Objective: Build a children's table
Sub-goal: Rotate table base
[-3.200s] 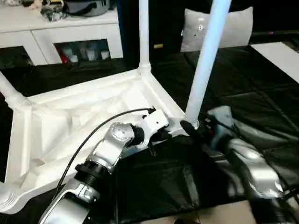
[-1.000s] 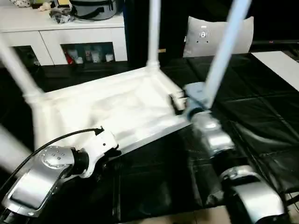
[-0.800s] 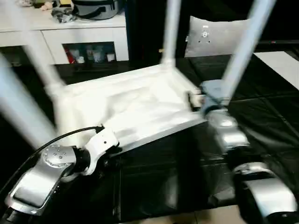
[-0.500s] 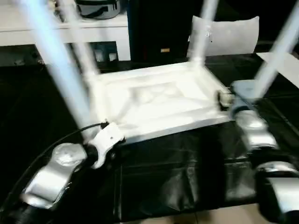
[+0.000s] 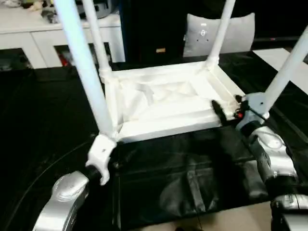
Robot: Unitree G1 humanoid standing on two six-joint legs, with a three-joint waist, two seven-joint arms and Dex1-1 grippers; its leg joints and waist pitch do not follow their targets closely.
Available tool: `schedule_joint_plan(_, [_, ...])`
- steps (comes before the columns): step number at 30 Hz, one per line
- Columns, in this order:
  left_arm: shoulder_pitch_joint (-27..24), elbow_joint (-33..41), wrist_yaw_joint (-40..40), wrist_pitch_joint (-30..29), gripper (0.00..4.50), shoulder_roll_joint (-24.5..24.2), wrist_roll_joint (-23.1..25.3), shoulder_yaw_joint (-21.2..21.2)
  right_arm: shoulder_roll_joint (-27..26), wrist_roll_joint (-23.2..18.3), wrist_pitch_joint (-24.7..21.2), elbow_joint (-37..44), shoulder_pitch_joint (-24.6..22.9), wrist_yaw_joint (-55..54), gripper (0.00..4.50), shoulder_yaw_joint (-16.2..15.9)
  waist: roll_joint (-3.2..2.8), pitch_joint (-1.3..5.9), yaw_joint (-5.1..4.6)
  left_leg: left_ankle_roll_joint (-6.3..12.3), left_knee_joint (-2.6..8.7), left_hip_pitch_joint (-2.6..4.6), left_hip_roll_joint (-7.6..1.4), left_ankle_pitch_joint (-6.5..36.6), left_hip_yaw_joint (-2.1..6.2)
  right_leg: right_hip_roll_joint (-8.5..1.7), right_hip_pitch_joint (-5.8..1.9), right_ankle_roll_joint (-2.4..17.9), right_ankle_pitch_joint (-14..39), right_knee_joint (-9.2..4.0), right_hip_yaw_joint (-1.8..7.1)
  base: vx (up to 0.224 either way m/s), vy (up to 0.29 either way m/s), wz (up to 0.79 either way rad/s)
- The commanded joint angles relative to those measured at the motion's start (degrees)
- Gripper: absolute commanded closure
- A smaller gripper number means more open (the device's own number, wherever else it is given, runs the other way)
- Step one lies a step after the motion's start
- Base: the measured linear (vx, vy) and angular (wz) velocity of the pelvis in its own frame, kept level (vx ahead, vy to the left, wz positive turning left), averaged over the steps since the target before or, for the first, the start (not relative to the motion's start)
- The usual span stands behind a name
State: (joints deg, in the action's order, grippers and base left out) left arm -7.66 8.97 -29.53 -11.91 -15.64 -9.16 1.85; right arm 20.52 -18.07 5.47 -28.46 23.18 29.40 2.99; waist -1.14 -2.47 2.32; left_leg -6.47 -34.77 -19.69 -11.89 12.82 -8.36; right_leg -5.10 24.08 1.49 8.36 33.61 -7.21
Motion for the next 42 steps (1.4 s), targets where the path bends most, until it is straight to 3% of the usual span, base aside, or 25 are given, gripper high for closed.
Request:
schedule_joint_plan(1, [-2.66,-0.10,1.03,7.31,1.22,0.71,-0.09,-1.41,-0.14,-3.21,-2.74,7.20,-4.18,3.85,0.00,-3.71,0.24,2.77,0.20,6.29,4.15,-0.82,0.02,15.71,-0.77,-1.73,-2.97,1.11,33.10,-6.63,1.43,0.000,0.000,0.00])
schedule_joint_plan(4, [-4.15,-1.76,2.65,12.63,1.12,2.23,0.50,-2.81,-0.31,-3.22,-3.84,10.77,-7.35,5.30,0.00,-5.05,0.13,3.00,0.25,5.82,4.61,-0.83,-0.44,15.96,-0.54,-1.74,-3.03,1.40,30.96,-6.56,1.65,0.000,0.000,0.00])
schedule_joint_plan(9, [-3.43,-9.93,4.87,21.07,0.69,3.59,0.24,-6.45,0.54,-4.51,-11.28,16.28,-11.81,9.24,0.00,-5.55,0.13,2.73,0.41,5.67,4.84,-1.08,-0.28,16.55,-0.47,-1.80,-3.42,0.84,30.49,-6.75,1.80,0.000,0.000,0.00])
schedule_joint_plan(11, [-2.12,-14.35,4.86,23.83,0.45,3.56,-0.36,-7.97,0.27,-4.01,-10.21,17.45,-12.79,8.72,0.00,-5.76,0.07,2.74,0.57,5.57,4.75,-1.06,-0.02,15.82,-0.49,-1.92,-3.29,-0.26,31.28,-7.02,1.86,0.000,0.000,0.00])
schedule_joint_plan(14, [1.56,-19.31,3.57,28.59,0.34,2.23,-0.83,-8.86,1.53,-2.17,-11.47,18.54,-13.94,6.62,0.00,-7.40,0.15,2.99,0.75,5.04,4.76,-0.97,-0.16,15.07,-0.40,-2.00,-3.31,-0.34,30.42,-6.78,1.96,0.000,0.000,0.00])
schedule_joint_plan(18, [6.85,-20.46,0.60,27.38,0.12,0.43,-2.02,-8.87,1.73,-0.06,-15.41,17.87,-13.87,5.56,0.00,-7.90,0.04,3.05,1.31,4.55,4.94,-0.76,-0.45,14.71,-0.32,-2.34,-3.37,1.24,28.92,-6.31,2.25,0.000,0.000,0.00])
schedule_joint_plan(19, [9.33,-20.52,-2.83,25.18,0.04,-0.51,-4.53,-8.88,2.37,0.91,-19.90,18.60,-14.04,4.67,0.00,-8.28,0.26,3.02,1.38,4.21,5.03,-0.97,-0.61,13.74,-0.35,-2.41,-3.61,2.53,26.90,-5.84,2.44,0.000,0.000,0.00])
schedule_joint_plan(21, [10.62,-20.86,-4.83,24.52,0.04,-0.97,-5.66,-8.66,2.88,1.18,-21.60,18.83,-14.15,4.70,0.00,-8.57,0.14,3.07,1.60,4.04,5.04,-0.86,-0.68,12.93,-0.41,-2.54,-3.62,3.74,25.19,-5.45,2.65,0.000,0.000,0.00])
schedule_joint_plan(24, [13.09,-21.08,-9.41,22.82,0.04,-1.85,-7.74,-7.35,3.43,3.56,-20.86,17.96,-13.78,3.29,0.00,-9.14,0.08,3.28,1.74,3.81,4.94,-1.00,-0.77,11.28,-0.48,-2.76,-3.80,4.67,22.35,-4.90,2.86,0.000,0.000,0.00])
schedule_joint_plan(28, [16.55,-20.64,-14.68,18.90,0.04,-2.86,-9.63,-4.32,1.86,4.11,-21.66,15.20,-11.35,-1.90,0.00,-7.13,0.63,3.47,1.66,3.69,4.70,-1.16,-0.59,8.25,-0.77,-2.81,-4.00,6.39,19.65,-4.22,3.12,0.000,0.000,0.00])
schedule_joint_plan(33, [22.17,-23.77,-16.51,15.04,0.04,-2.16,-9.68,-2.60,-0.13,5.73,-21.87,11.61,-8.03,-7.19,0.00,-4.47,0.32,3.45,1.87,3.34,4.60,-0.71,-0.56,7.81,-0.89,-2.79,-3.79,6.57,20.14,-4.26,3.12,0.000,0.000,0.00])
schedule_joint_plan(34, [24.65,-25.74,-15.86,12.46,0.04,-1.27,-9.72,-2.35,-0.57,5.92,-21.96,9.50,-6.58,-8.45,0.00,-3.69,0.52,3.48,1.97,2.95,4.62,-0.54,-0.50,7.91,-0.94,-2.75,-3.72,6.88,20.29,-4.14,3.11,0.000,0.000,0.00])
schedule_joint_plan(36, [25.51,-26.39,-16.43,12.10,0.04,-0.96,-9.77,-1.99,-0.70,5.87,-22.15,8.61,-6.00,-8.76,0.00,-3.45,0.51,3.50,2.14,2.68,4.68,-0.76,-0.62,7.70,-0.86,-2.92,-4.04,6.98,19.32,-4.02,3.15,0.000,0.000,0.00])
schedule_joint_plan(42, [27.06,-21.30,-24.25,0.63,0.04,-0.67,-16.81,1.84,-1.42,7.31,-21.88,3.89,-2.82,-8.15,0.00,-5.04,0.32,3.76,2.35,2.57,4.41,-0.71,-0.68,6.17,-1.13,-3.00,-4.11,8.78,16.26,-3.40,3.37,0.000,0.000,0.00])
